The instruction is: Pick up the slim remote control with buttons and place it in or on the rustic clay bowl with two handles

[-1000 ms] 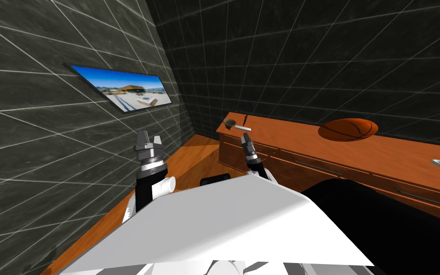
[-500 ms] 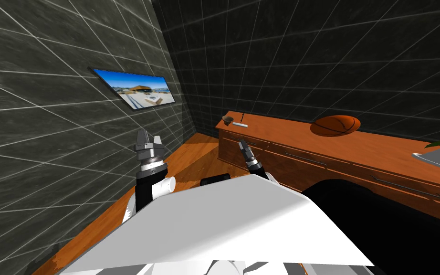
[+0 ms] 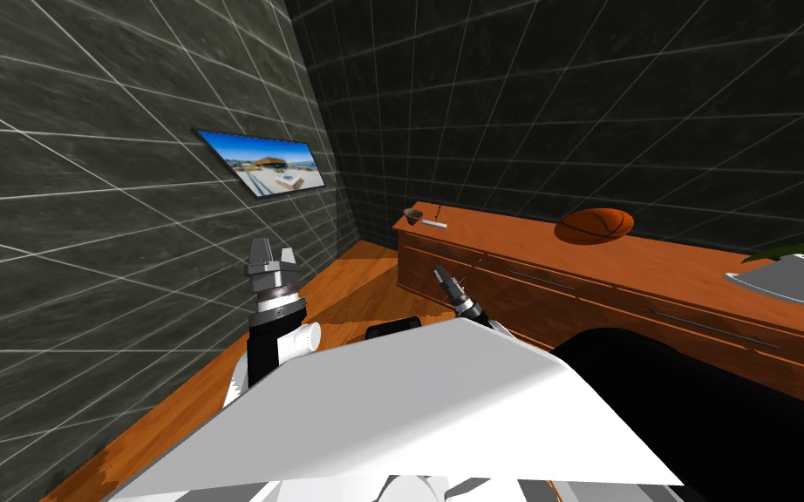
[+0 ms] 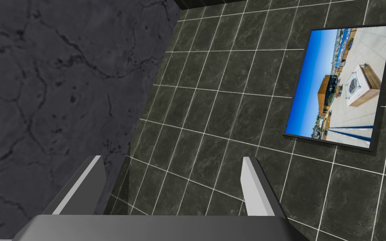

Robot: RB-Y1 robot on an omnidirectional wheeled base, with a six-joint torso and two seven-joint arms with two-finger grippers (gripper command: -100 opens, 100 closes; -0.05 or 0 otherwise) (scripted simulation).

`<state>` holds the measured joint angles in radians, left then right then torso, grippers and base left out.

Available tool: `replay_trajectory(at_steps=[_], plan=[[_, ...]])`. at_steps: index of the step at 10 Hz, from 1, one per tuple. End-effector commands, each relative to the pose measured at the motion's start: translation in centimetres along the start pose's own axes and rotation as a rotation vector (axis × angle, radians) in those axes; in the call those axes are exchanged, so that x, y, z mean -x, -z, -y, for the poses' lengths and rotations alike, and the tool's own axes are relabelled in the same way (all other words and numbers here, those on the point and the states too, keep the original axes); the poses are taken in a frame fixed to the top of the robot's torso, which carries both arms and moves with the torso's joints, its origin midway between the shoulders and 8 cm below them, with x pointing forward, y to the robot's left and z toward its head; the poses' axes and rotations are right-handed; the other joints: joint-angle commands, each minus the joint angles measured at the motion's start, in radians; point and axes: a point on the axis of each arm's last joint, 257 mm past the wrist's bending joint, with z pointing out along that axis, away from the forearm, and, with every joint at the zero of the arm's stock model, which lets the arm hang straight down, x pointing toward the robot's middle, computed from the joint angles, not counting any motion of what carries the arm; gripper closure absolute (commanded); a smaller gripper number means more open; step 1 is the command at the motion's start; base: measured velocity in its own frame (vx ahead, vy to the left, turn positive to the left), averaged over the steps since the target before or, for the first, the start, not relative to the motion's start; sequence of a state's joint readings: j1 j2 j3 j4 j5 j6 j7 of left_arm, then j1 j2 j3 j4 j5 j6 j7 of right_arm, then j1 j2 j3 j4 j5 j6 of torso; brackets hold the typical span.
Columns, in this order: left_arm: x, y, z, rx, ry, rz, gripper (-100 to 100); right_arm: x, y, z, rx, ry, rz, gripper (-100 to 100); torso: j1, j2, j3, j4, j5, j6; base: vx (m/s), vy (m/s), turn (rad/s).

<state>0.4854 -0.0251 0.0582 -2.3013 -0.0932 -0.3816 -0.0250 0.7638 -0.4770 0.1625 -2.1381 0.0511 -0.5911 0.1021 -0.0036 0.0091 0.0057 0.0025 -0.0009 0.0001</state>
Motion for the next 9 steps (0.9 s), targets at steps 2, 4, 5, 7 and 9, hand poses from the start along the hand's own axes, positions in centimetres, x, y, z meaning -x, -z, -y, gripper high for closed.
replay_trajectory(at_steps=[2, 4, 5, 7, 9], plan=[[0.0, 0.0, 0.0, 0.0, 0.0, 0.0, 0, -1.5, 1.8, 1.5, -0.034, 0.008, -0.082, -100, 0.001, 0.001, 0.0, 0.0, 0.0, 0.0, -0.146, -0.015, 0.043], [0.0, 0.0, 0.0, 0.0, 0.0, 0.0, 0, -2.5, 3.4, 2.6, -0.064, 0.007, -0.136, -100, 0.002, -0.004, -0.002, -0.001, 0.0, 0.0, -0.089, -0.011, 0.041], [0.0, 0.0, 0.0, 0.0, 0.0, 0.0, 0, -2.6, 3.7, 2.7, -0.066, 0.019, -0.164, -100, 0.002, -0.002, -0.002, -0.001, 0.0, 0.0, -0.113, -0.016, 0.042], [0.0, 0.0, 0.0, 0.0, 0.0, 0.0, 0, -3.4, 5.4, 3.9, -0.097, 0.018, -0.213, -100, 0.002, -0.005, -0.003, -0.001, 0.0, 0.0, -0.079, -0.007, 0.032], [0.0, 0.0, 0.0, 0.0, 0.0, 0.0, 0, -3.6, 5.7, 4.0, -0.099, 0.033, -0.25, -100, 0.002, -0.003, -0.002, -0.001, 0.0, 0.0, -0.086, -0.01, 0.024]])
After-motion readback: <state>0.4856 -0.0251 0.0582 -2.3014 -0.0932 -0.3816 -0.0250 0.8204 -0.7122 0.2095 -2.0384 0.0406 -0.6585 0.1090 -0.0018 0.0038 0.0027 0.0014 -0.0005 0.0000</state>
